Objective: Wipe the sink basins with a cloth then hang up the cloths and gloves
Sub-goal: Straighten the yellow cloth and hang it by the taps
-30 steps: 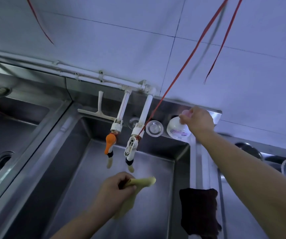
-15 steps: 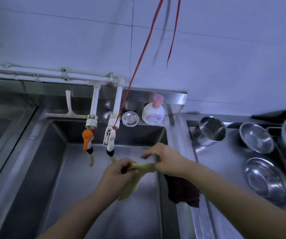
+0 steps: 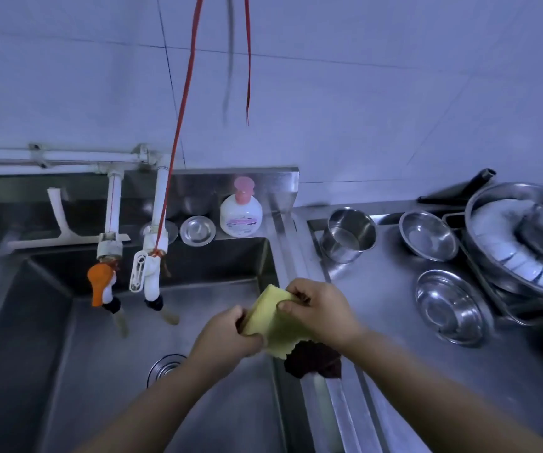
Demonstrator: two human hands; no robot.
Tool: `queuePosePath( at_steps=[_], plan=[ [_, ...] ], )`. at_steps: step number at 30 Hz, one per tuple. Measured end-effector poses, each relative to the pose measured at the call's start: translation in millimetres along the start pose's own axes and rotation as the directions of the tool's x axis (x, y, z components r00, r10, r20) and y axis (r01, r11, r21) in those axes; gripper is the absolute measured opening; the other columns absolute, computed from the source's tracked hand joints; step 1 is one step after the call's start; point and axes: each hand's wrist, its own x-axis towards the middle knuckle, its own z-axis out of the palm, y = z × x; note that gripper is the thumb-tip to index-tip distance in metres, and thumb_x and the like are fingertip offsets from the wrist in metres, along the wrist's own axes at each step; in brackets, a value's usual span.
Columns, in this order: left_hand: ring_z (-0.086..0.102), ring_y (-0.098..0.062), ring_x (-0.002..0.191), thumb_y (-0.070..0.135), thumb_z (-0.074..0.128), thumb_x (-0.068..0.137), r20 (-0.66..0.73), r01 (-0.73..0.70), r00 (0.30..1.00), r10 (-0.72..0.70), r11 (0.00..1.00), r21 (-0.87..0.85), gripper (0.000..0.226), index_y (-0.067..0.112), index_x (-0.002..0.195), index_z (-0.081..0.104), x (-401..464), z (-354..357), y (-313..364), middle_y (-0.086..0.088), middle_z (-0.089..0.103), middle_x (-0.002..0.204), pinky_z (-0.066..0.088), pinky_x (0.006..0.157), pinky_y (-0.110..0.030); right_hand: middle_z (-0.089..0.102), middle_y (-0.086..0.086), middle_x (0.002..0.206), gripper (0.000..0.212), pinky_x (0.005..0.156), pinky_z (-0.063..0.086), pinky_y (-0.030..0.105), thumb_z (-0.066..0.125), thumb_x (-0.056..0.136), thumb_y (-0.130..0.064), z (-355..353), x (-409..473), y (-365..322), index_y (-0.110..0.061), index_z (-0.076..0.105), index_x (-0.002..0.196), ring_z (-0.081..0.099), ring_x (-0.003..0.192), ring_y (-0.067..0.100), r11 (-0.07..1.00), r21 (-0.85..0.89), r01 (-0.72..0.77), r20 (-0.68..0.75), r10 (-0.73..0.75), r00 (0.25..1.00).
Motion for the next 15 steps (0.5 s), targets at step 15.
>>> queuePosePath(
  at_steps=[15],
  plan=[
    [0.060,-0.014,0.078,0.016,0.064,0.087,-0.243,0.077,0.923,-0.297,0.763,-0.642,0.027,0.013,0.111,0.051,162.2,34.5,23.2,-0.006,0.062,0.103,0.046,0.063,-0.028,0.056,-0.004,0.077,0.018,0.068,0.042,0.035,0.054,0.092,-0.032,4.6,127.6,87.2,-0.016,0.050,0.086,0.055,0.079,0.020,0.909,0.197,-0.366,-0.161,0.399,0.903]
  ],
)
